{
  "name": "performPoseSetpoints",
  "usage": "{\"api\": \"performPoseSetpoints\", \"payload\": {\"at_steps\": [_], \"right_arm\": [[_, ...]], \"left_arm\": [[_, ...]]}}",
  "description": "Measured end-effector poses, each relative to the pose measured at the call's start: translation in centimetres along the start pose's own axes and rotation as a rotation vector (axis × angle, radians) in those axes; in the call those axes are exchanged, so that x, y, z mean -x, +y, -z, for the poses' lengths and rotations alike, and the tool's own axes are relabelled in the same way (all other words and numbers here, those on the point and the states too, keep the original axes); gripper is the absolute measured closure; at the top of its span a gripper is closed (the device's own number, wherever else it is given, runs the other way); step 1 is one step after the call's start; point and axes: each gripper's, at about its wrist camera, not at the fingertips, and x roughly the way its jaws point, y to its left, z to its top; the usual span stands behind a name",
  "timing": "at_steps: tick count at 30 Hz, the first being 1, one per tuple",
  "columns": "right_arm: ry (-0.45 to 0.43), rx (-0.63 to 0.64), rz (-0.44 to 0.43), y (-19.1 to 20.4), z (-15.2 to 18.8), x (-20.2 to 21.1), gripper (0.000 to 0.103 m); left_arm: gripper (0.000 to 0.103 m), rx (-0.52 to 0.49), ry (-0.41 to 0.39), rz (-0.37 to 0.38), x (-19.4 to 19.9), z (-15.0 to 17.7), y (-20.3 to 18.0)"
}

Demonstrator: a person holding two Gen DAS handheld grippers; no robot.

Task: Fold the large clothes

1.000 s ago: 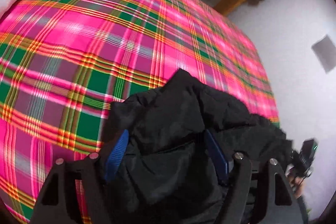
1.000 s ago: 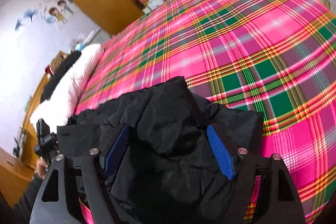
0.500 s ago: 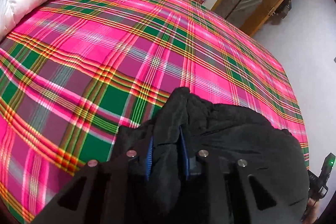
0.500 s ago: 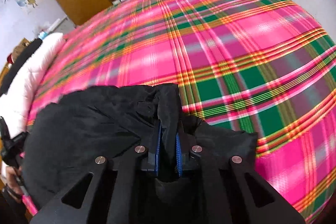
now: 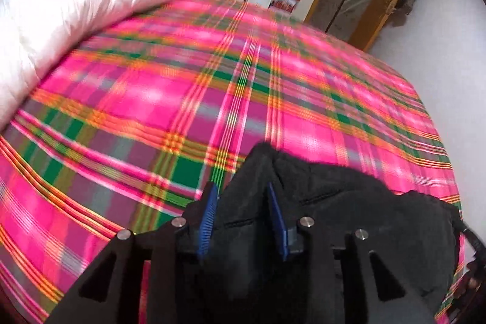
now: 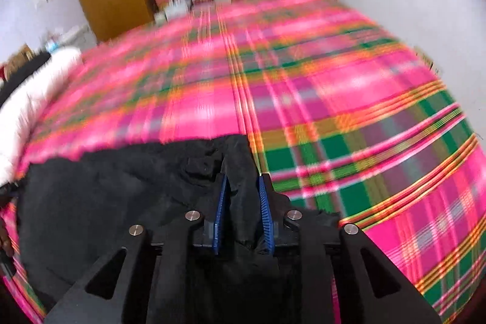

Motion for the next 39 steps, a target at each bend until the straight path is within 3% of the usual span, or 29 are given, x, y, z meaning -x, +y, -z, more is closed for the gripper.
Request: {"api": "performPoseSetpoints", "payload": {"at_steps": [3,5,7,9,12,14,15,17,23,27,30,35,37,39], "right_arm": [[-0.107,0.009,-0.062,1.5,0.5,5.0,0.079],[-0.143,0.045,-0.12,3.8,1.6,6.6,0.077],[-0.137,0.099,-0.153,6.7,3.2,6.3,0.074],[-0.078,0.131,-0.152,9.0,4.6,3.6,0.074],[-0.032,0.125,-0.063,8.8,4.4,-1.2,0.074],[-0.005,0.131,-0.005,7.5,4.1,-4.1,0.074],[0.017,0.118,-0.004,6.6,4.1,-5.7,0.074],[0.019,0.097,-0.02,5.5,4.3,-7.2,0.075],[-0.005,0.065,-0.031,5.0,5.5,-9.6,0.075],[-0.007,0.045,-0.061,4.3,5.7,-10.5,0.076],[-0.006,0.056,-0.038,4.6,5.6,-10.2,0.076],[0.015,0.056,-0.002,4.8,3.9,-7.3,0.075],[-0.066,0.047,0.002,4.1,3.4,-4.6,0.075],[-0.115,0.017,0.033,2.6,3.1,-3.4,0.075]], "left_arm": [[0.067,-0.052,-0.095,0.026,4.5,0.0,-1.4],[0.061,-0.116,-0.153,0.103,7.1,1.1,-4.0],[0.056,-0.214,-0.171,0.162,7.8,2.7,-7.6],[0.056,-0.303,-0.152,0.194,6.8,4.2,-11.1],[0.056,-0.388,-0.118,0.135,2.8,4.9,-14.4],[0.056,-0.452,-0.076,-0.004,-1.6,5.0,-14.9],[0.053,-0.459,-0.045,-0.053,-3.9,5.3,-14.3],[0.053,-0.399,-0.034,-0.004,-6.0,5.5,-12.9],[0.053,-0.381,-0.06,0.0,-8.1,6.2,-12.9],[0.053,-0.343,-0.064,0.038,-8.4,6.8,-12.2],[0.053,-0.342,-0.059,0.033,-8.7,6.7,-12.5],[0.054,-0.348,0.024,0.026,-6.4,4.5,-12.7],[0.054,-0.355,-0.046,0.049,-3.7,3.2,-11.8],[0.054,-0.372,-0.139,0.009,-2.0,2.3,-10.3]]}}
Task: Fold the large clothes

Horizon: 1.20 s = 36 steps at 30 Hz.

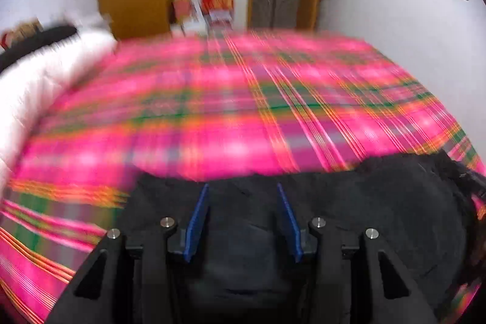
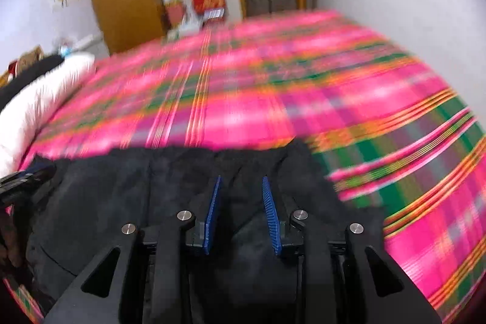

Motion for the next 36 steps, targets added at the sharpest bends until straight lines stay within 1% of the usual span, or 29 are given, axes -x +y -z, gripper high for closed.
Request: {"api": "performPoseSetpoints", "payload": {"at_steps": [1,2,3,4,5,6,7,8,11,15,18,19,20,21,23,24,26,27,28,29,30,31,32,33,34,35,36], "right_arm": [[0.009,-0.004,0.019,-0.6,0.2,-0.4,0.075],[0.054,-0.009,0.059,-1.5,0.7,-1.7,0.075],[0.088,-0.026,0.061,-2.3,1.3,-2.8,0.075],[0.096,-0.042,0.055,-2.7,1.7,-3.3,0.075],[0.085,-0.06,0.054,-3.0,2.0,-3.6,0.075],[0.079,-0.058,0.066,-2.9,2.1,-3.9,0.075],[0.079,-0.047,0.073,-2.7,2.3,-4.3,0.075],[0.084,-0.039,0.076,-2.6,2.4,-4.9,0.075],[0.095,-0.071,0.061,-3.2,2.8,-6.1,0.075],[0.111,-0.085,0.055,-3.6,2.8,-7.0,0.075],[0.158,-0.047,0.095,-2.9,1.8,-6.7,0.075],[0.17,-0.041,0.109,-2.8,1.5,-6.1,0.075],[0.168,-0.039,0.118,-2.4,0.8,-5.0,0.075],[0.136,-0.044,0.09,-1.9,0.2,-3.4,0.075],[0.066,-0.05,0.04,-0.6,-0.6,-0.2,0.075],[0.015,-0.052,-0.008,0.7,-1.0,2.1,0.075],[-0.032,-0.019,-0.086,3.5,-1.1,4.4,0.075],[-0.034,0.01,-0.124,5.3,-0.9,4.8,0.075],[-0.02,0.029,-0.152,6.7,-0.5,4.7,0.075],[0.007,0.048,-0.169,8.1,-0.1,4.0,0.075],[0.041,0.077,-0.166,9.4,0.6,2.9,0.075],[0.065,0.098,-0.157,10.3,1.1,1.9,0.075],[0.095,0.114,-0.145,10.9,1.7,0.6,0.075],[0.123,0.129,-0.126,11.1,2.2,-0.9,0.075],[0.131,0.134,-0.119,11.0,2.4,-1.7,0.075],[0.131,0.134,-0.118,10.6,2.6,-2.5,0.075],[0.131,0.129,-0.125,10.3,2.5,-3.0,0.075]], "left_arm": [[0.054,0.0,0.001,-0.038,-0.3,0.1,1.1],[0.054,0.018,0.04,-0.072,-1.4,0.5,2.5],[0.054,0.045,0.091,-0.085,-2.8,1.3,3.7],[0.053,0.077,0.125,-0.078,-4.0,2.1,4.8],[0.046,0.122,0.122,-0.046,-4.7,3.0,5.9],[0.042,0.166,0.115,-0.029,-5.0,3.4,6.6],[0.042,0.21,0.113,-0.007,-5.5,3.7,7.1],[0.041,0.226,0.108,0.005,-5.9,3.9,7.2],[0.041,0.227,0.106,0.013,-7.0,4.3,6.6],[0.039,0.255,0.118,0.024,-8.1,4.3,6.9],[0.038,0.232,0.153,-0.005,-7.7,3.7,6.7],[0.039,0.224,0.172,-0.025,-7.2,3.2,6.6],[0.043,0.227,0.178,-0.035,-6.4,2.7,6.6],[0.043,0.235,0.166,-0.039,-5.3,2.2,6.6],[0.044,0.229,0.11,-0.048,-2.2,1.2,6.4],[0.044,0.225,0.071,-0.042,-0.5,0.8,6.0],[0.044,0.206,0.0,-0.004,2.8,0.3,4.4],[0.043,0.187,-0.021,0.022,3.7,0.2,3.3],[0.042,0.164,-0.027,0.042,4.2,0.2,2.1],[0.041,0.138,-0.021,0.054,4.2,0.1,0.9],[0.041,0.11,-0.018,0.053,4.0,0.0,-0.1],[0.041,0.065,-0.023,0.022,3.7,0.1,-1.1],[0.041,0.029,-0.027,-0.026,3.3,0.3,-1.5],[0.041,0.008,-0.017,-0.069,2.4,0.4,-1.3],[0.041,0.019,0.01,-0.102,1.1,0.6,-0.3],[0.041,0.052,0.046,-0.129,-0.3,0.7,1.4],[0.038,0.091,0.077,-0.135,-1.3,1.0,3.1]]}}
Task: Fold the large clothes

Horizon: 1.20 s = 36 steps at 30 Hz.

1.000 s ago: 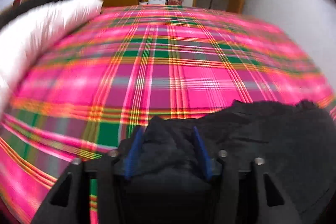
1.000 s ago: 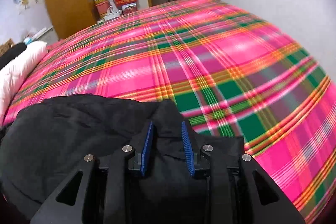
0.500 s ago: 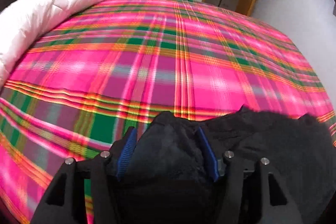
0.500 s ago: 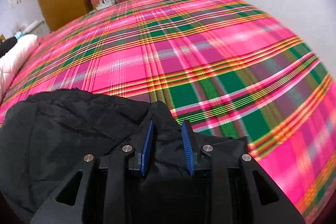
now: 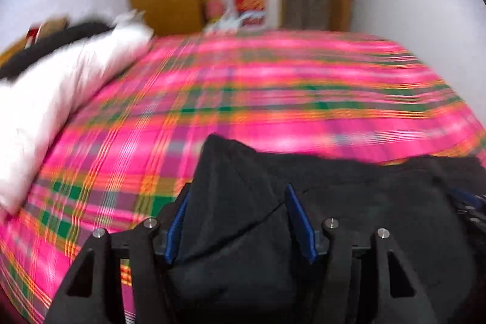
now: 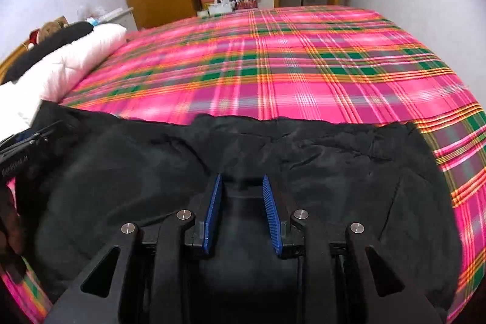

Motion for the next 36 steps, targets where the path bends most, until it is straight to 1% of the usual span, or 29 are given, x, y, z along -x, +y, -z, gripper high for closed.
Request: {"api": "performPoseSetpoints", "payload": {"at_steps": [1,3,4,5,7,9,11,13,16,18,20,21,23,24,25,26,27,29,30,33,36], "right_arm": [[0.002,-0.001,-0.005,-0.3,0.0,-0.3,0.075],[-0.002,0.014,-0.003,-0.2,-0.1,-0.8,0.075],[-0.005,0.025,0.004,0.0,0.0,-1.2,0.075],[-0.002,0.03,0.01,0.1,0.0,-1.5,0.075],[0.009,0.03,0.014,0.2,-0.1,-1.4,0.075],[0.005,0.021,-0.009,0.0,-0.6,0.2,0.075],[-0.035,0.013,-0.021,-0.9,-1.1,2.1,0.075],[-0.075,-0.002,-0.005,-2.3,-1.4,4.0,0.074],[-0.109,-0.06,0.043,-5.8,-1.6,5.6,0.073],[-0.092,-0.1,0.09,-8.3,-1.2,5.3,0.073],[-0.066,-0.12,0.11,-9.8,-0.8,4.4,0.073],[-0.054,-0.124,0.128,-10.6,-0.3,3.7,0.073],[-0.037,-0.147,0.126,-11.7,0.4,2.7,0.073],[-0.033,-0.16,0.126,-12.3,0.6,2.4,0.073],[-0.032,-0.171,0.132,-12.6,0.9,2.1,0.073],[-0.03,-0.174,0.13,-12.8,1.0,1.7,0.073],[-0.027,-0.17,0.125,-12.9,1.1,1.3,0.073],[-0.018,-0.164,0.126,-13.0,1.1,0.5,0.073],[-0.017,-0.165,0.126,-13.0,1.1,0.2,0.073],[-0.015,-0.17,0.139,-12.7,1.3,-0.7,0.073],[0.004,-0.161,0.152,-12.6,1.0,-0.7,0.073]], "left_arm": [[0.037,0.054,0.042,0.021,-1.5,0.1,1.9],[0.028,0.166,0.103,0.119,-3.6,0.5,4.7],[0.028,0.205,0.121,0.152,-4.2,0.7,5.4],[0.028,0.223,0.127,0.169,-4.4,0.8,5.7],[0.028,0.226,0.12,0.165,-4.0,0.8,5.5],[0.029,0.24,0.104,0.172,-2.9,0.7,5.7],[0.029,0.267,0.074,0.196,-1.4,0.4,6.6],[0.029,0.298,0.048,0.205,-0.1,0.1,7.9],[0.029,0.36,0.006,0.163,1.2,-0.6,10.1],[0.031,0.397,0.007,0.126,1.5,-1.0,11.0],[0.031,0.379,-0.017,0.16,2.5,-0.5,10.3],[0.031,0.336,-0.028,0.177,2.8,-0.1,9.2],[0.031,0.224,-0.04,0.183,2.5,0.9,6.4],[0.031,0.172,-0.02,0.175,1.5,1.4,5.2],[0.031,0.146,0.022,0.152,-0.1,2.1,4.4],[0.028,0.154,0.052,0.149,-1.6,2.7,4.3],[0.025,0.185,0.064,0.166,-2.7,3.1,4.6],[0.02,0.287,0.08,0.204,-4.3,3.5,5.9],[0.019,0.301,0.08,0.21,-4.6,3.6,6.1],[0.018,0.297,0.081,0.199,-5.1,3.7,5.8],[0.018,0.292,0.093,0.185,-5.0,3.4,5.7]]}}
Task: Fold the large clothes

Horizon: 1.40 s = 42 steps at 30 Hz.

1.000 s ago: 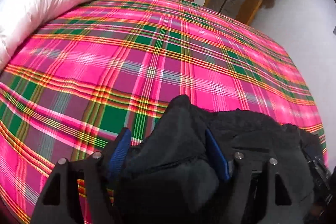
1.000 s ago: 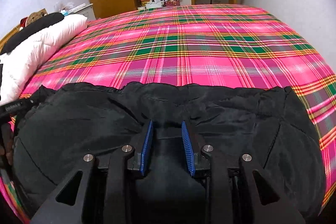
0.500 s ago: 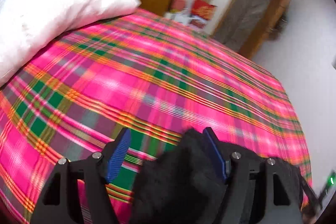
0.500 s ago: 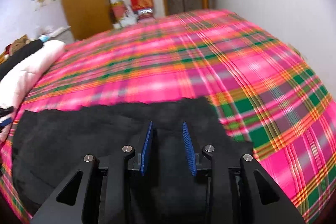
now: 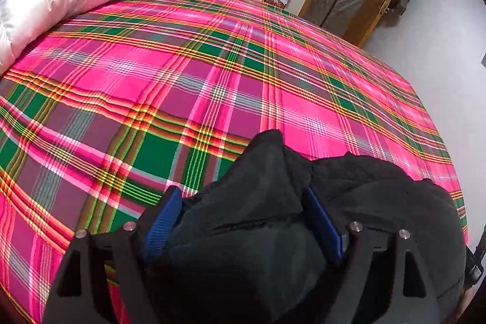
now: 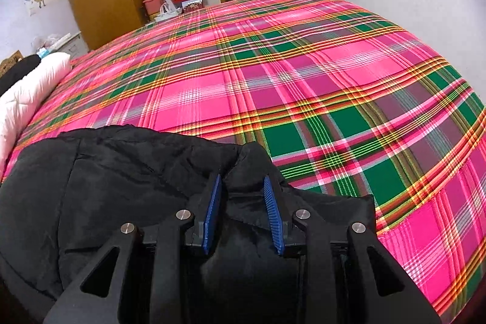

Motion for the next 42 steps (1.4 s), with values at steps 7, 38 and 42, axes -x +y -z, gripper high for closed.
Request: {"api": "performPoseSetpoints", "payload": {"at_steps": [7,38,42], "right_arm": [[-0.048,0.0,-0.001,-0.3,-1.3,6.3,0.073],[0.14,0.16,-0.157,8.9,4.4,6.7,0.071],[0.093,0.15,-0.15,8.3,3.7,10.2,0.07]], "left_arm": [[0.025,-0.056,-0.069,-0.057,6.7,-1.3,-1.5],[0.023,-0.37,0.079,-0.023,5.4,8.6,-16.1],[0.026,-0.367,0.049,-0.04,8.3,8.1,-16.0]]}}
